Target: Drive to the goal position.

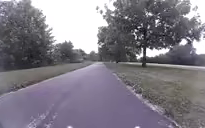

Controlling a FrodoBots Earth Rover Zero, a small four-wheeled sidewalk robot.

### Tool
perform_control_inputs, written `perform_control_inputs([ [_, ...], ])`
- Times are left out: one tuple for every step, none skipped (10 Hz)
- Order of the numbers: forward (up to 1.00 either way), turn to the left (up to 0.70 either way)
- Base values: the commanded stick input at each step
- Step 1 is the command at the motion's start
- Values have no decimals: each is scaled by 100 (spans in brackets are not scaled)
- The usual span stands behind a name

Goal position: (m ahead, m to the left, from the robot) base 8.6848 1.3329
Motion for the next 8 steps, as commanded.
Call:
perform_control_inputs([
  [68,0],
  [68,0],
  [68,0],
  [68,0],
  [68,0],
  [68,0],
  [68,0],
  [68,0],
])
